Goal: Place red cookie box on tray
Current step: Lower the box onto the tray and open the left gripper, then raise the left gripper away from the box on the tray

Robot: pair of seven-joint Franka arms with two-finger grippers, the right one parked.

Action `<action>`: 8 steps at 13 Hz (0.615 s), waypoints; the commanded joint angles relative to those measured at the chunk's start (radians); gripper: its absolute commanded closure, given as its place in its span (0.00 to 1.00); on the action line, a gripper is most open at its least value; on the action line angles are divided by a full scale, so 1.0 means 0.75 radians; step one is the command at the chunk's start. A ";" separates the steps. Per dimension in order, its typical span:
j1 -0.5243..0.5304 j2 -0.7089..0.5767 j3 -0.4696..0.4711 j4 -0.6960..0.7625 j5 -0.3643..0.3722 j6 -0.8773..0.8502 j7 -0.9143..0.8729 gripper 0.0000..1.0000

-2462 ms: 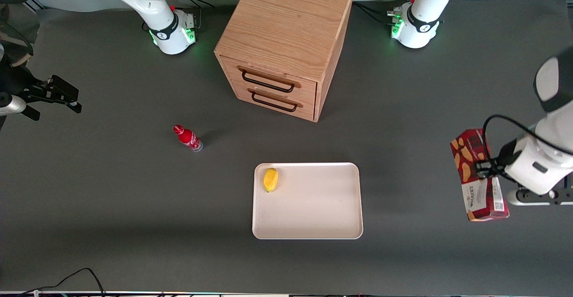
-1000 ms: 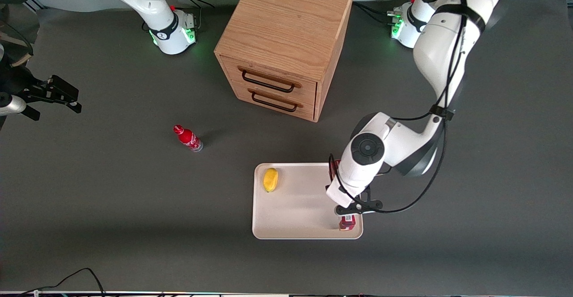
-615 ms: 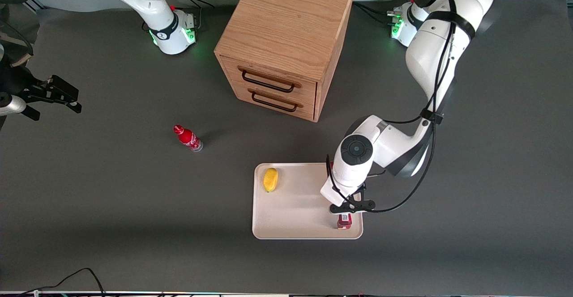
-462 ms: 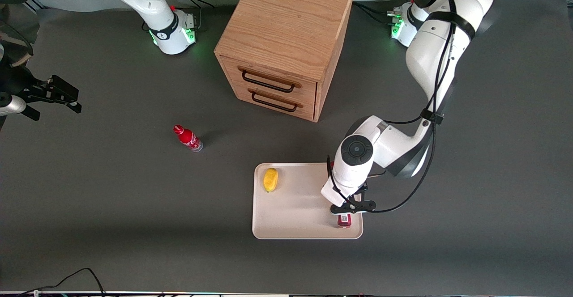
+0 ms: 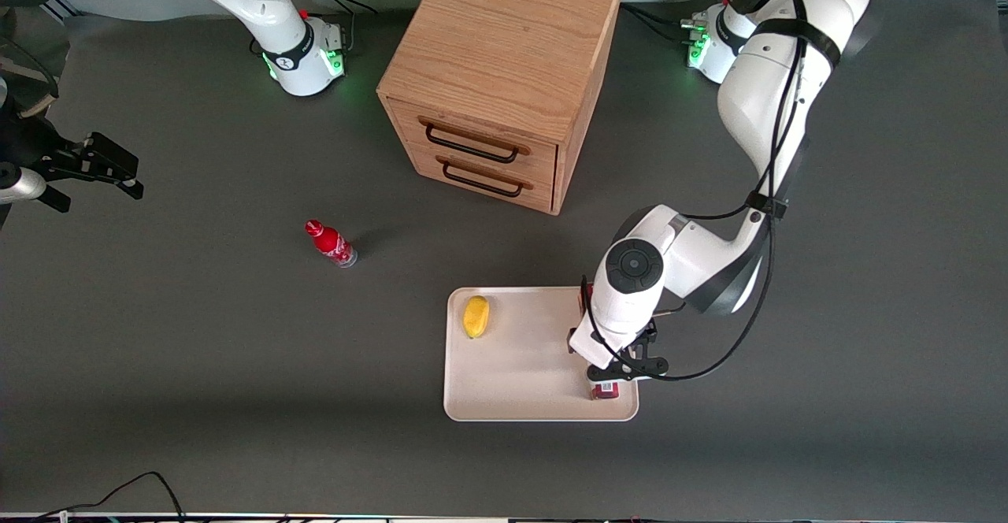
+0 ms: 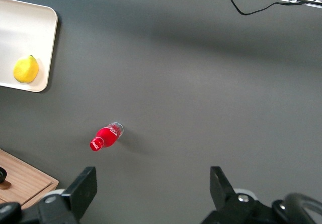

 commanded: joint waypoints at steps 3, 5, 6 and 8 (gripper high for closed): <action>0.072 -0.218 -0.010 -0.004 -0.079 -0.220 0.018 0.00; 0.107 -0.310 -0.014 -0.004 -0.154 -0.313 0.097 0.00; 0.135 -0.357 -0.016 -0.004 -0.205 -0.375 0.173 0.00; 0.197 -0.451 -0.014 -0.002 -0.289 -0.512 0.320 0.00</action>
